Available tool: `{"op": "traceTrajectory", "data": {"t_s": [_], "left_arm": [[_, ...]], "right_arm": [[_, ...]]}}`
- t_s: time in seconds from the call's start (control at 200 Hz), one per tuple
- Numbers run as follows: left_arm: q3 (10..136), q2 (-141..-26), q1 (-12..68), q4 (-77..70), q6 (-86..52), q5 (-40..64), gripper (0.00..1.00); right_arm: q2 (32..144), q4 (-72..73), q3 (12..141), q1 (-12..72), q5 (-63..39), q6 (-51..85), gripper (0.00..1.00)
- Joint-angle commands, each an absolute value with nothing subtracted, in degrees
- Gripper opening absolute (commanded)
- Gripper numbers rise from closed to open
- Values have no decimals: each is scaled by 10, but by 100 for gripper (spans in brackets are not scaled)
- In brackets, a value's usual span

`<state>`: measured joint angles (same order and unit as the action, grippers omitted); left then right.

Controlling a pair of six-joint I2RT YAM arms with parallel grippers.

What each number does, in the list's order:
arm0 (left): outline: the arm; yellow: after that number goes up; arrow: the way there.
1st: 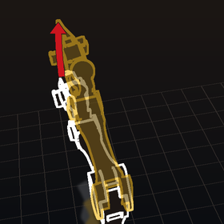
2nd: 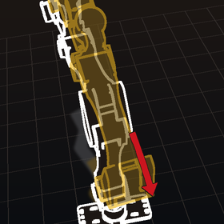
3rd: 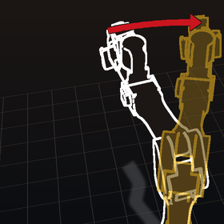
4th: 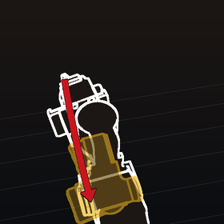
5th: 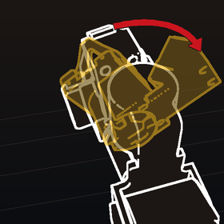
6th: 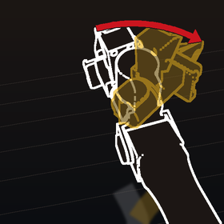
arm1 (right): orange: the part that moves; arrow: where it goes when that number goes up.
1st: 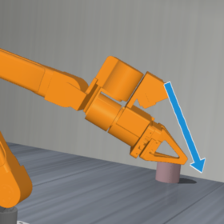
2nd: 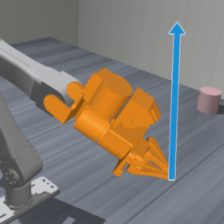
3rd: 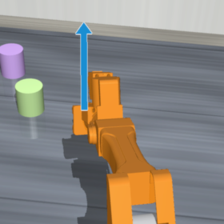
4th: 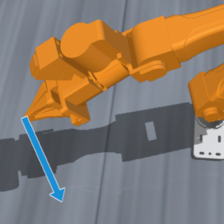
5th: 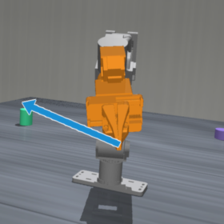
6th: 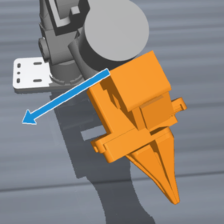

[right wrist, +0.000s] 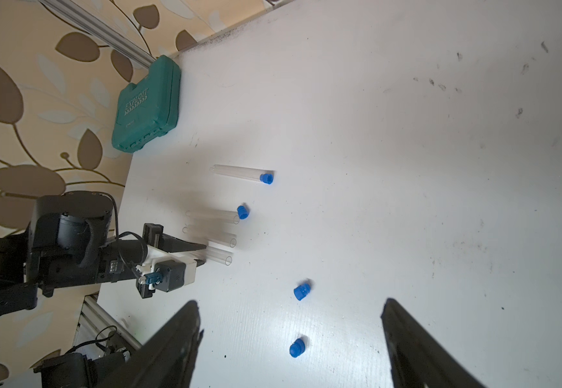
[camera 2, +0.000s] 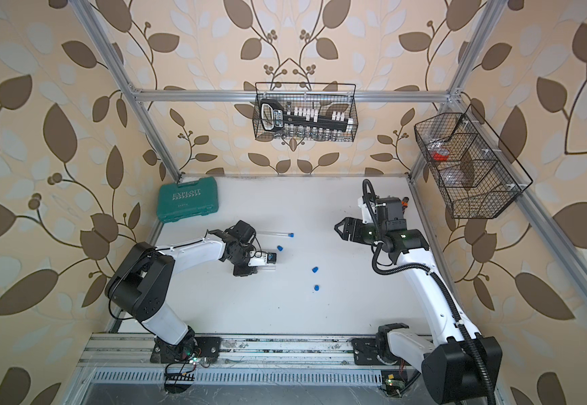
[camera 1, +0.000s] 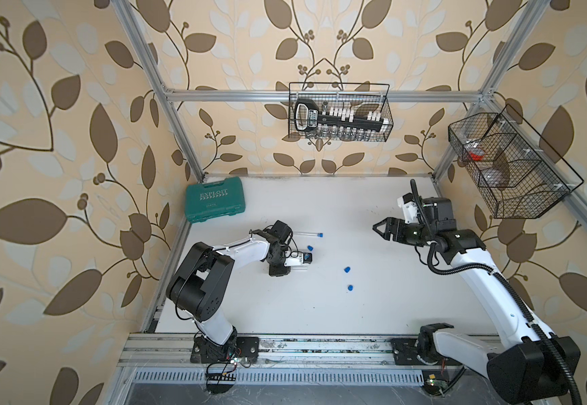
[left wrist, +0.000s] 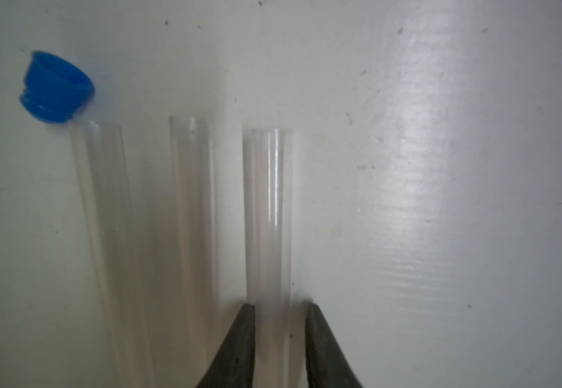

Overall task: Insert stoppers into test tubes
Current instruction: Pick up the test tube at the center of the board.

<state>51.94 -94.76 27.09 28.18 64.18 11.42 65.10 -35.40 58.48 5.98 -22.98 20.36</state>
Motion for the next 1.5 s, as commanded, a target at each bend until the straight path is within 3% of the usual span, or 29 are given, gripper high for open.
{"op": "traceTrajectory", "data": {"t_s": [0.0,0.4,0.69,0.935,1.175,1.494], "left_arm": [[530,-957,279,288,645,102,27],[538,-969,285,298,631,79,15],[522,-919,285,300,613,77,12],[515,-830,285,302,555,159,9],[511,-755,290,247,455,267,10],[506,-741,311,210,424,296,10]], "right_arm": [[652,-354,576,58,-241,208,82],[636,-360,576,58,-233,208,82],[636,-371,571,58,-245,211,82],[666,-386,576,61,-311,238,82],[732,-415,635,152,-377,269,79],[822,-381,695,273,-389,328,77]]}}
